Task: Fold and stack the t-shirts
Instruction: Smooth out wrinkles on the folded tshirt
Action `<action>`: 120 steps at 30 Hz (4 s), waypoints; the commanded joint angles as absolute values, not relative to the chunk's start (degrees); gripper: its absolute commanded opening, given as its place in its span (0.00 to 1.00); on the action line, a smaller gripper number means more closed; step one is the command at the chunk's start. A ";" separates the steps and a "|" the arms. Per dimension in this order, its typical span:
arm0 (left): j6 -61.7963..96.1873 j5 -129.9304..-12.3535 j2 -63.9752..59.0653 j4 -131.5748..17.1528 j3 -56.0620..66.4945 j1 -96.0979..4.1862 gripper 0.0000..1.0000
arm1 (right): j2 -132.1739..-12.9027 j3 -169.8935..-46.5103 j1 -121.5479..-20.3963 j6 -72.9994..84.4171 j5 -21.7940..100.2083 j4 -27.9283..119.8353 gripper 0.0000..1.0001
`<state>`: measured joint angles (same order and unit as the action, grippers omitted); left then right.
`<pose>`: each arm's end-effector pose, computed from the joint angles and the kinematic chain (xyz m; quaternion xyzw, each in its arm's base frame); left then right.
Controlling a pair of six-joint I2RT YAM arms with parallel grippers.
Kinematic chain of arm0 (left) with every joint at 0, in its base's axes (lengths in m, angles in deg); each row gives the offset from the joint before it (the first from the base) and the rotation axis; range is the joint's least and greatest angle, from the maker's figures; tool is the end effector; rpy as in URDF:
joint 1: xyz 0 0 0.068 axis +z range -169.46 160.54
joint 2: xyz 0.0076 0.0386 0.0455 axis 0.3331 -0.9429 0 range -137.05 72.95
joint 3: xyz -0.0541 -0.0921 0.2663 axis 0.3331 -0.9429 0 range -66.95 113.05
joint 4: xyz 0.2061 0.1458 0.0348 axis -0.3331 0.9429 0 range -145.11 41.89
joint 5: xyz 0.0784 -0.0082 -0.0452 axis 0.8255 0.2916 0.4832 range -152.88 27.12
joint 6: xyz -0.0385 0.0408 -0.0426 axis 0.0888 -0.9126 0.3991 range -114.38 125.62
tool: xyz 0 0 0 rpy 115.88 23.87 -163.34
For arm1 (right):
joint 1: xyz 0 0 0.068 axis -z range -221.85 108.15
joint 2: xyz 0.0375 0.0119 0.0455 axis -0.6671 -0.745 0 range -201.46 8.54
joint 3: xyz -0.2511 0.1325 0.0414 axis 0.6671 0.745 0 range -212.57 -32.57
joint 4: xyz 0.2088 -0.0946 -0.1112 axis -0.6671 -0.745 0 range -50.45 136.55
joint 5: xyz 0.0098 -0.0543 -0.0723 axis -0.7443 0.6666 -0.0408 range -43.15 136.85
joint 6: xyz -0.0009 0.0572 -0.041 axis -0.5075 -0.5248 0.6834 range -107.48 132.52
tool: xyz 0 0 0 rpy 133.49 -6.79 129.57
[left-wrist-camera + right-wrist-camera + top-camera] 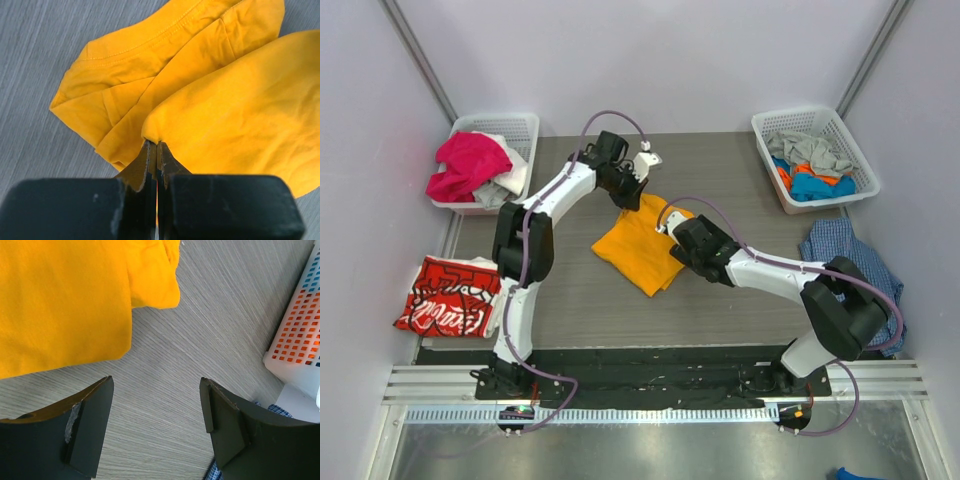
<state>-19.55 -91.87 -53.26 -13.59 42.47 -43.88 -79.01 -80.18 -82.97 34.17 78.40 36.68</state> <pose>0.4392 -0.2301 0.2212 0.4526 0.8168 -0.2391 0.2659 0.2522 0.1802 0.1911 -0.3909 0.8202 -0.1958 0.3690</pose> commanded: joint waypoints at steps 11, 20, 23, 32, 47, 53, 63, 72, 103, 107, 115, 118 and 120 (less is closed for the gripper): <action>-21.89 -90.31 -45.08 -16.35 42.03 -43.28 0.00 | -79.61 -80.56 -82.80 32.91 77.96 37.94 0.77; -22.68 -89.87 -43.95 -16.70 40.63 -42.84 0.00 | -79.96 -80.47 -82.28 33.09 77.96 37.94 0.77; -22.86 -89.51 -43.24 -17.05 39.84 -42.49 0.00 | -80.14 -80.47 -82.28 33.09 77.79 37.85 0.77; -23.21 -89.42 -41.75 -18.02 38.08 -41.43 0.00 | -80.67 -80.56 -82.19 33.18 77.52 37.85 0.77; -24.18 -89.25 -37.27 -19.68 33.25 -41.17 0.00 | -81.72 -80.64 -82.01 33.27 77.43 37.85 0.77; -24.71 -88.55 -36.56 -20.04 32.63 -40.38 0.00 | -81.81 -80.73 -81.92 33.27 77.35 37.76 0.77; -24.88 -86.97 -41.04 -20.92 33.86 -39.67 0.00 | -81.63 -80.73 -81.92 33.18 77.35 37.58 0.76; -24.71 -83.01 -46.58 -21.36 36.76 -39.76 0.08 | -81.63 -80.99 -82.01 33.00 77.26 37.15 0.76; -19.43 -91.79 -47.90 -18.02 37.46 -30.10 1.00 | -94.54 -103.31 -81.48 31.68 71.28 41.27 0.81; -20.05 -95.65 -48.95 -13.82 38.25 -28.95 1.00 | -98.33 -107.61 -81.48 32.12 70.58 41.71 0.81; -20.75 -104.19 -58.16 -1.06 48.70 -26.84 1.00 | -103.08 -111.49 -81.57 33.00 69.44 41.71 0.81; -20.58 -104.02 -59.84 0.09 50.03 -26.66 1.00 | -103.43 -111.32 -81.57 33.44 69.35 41.89 0.81; -20.49 -103.66 -60.46 0.97 50.56 -26.66 1.00 | -103.34 -111.14 -81.57 33.62 69.26 42.07 0.81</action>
